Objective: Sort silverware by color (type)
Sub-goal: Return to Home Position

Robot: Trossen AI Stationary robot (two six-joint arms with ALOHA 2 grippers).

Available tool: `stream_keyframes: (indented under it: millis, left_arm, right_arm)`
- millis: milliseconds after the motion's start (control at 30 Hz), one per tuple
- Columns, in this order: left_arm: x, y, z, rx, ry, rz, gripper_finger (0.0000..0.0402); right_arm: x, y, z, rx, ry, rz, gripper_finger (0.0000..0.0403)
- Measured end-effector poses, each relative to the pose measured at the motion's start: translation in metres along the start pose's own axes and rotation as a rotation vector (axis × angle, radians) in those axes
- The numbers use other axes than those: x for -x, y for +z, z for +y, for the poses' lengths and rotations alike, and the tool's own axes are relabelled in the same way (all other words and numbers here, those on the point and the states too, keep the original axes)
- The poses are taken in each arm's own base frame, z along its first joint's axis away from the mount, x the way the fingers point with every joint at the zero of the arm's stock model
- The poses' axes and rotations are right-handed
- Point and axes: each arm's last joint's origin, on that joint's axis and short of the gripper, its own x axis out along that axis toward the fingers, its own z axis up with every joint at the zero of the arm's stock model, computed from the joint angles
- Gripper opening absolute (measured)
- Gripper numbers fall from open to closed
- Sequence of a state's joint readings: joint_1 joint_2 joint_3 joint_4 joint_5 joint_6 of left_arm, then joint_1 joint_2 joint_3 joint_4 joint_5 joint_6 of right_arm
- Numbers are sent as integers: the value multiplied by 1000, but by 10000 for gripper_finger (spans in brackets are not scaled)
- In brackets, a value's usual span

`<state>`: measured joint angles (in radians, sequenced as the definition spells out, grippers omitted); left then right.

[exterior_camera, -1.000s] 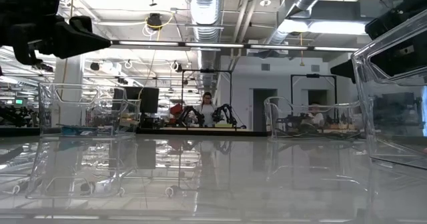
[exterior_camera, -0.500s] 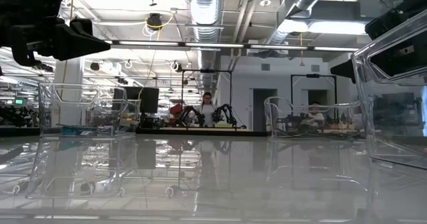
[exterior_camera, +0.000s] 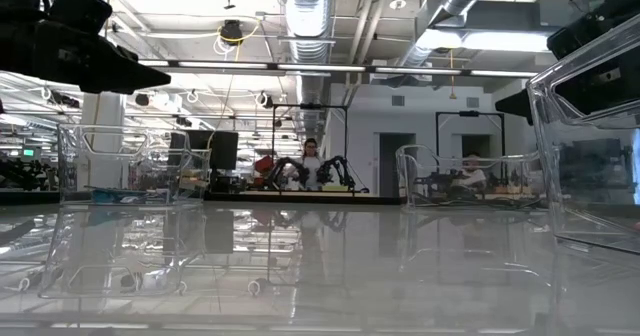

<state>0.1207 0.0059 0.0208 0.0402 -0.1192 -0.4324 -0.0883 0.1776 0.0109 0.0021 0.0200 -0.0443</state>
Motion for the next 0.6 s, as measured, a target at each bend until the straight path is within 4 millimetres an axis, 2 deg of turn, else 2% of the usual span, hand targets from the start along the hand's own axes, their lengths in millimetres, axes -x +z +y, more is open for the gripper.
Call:
stream_keyframes:
  millis: [167, 600]
  left_arm:
    - [0, 0, 0, 13, 0, 4, 0]
    - [0, 0, 0, 205, 1, 5, 0]
  right_arm:
    - [0, 0, 0, 0, 0, 0, 44]
    - [0, 0, 0, 0, 1, 0, 44]
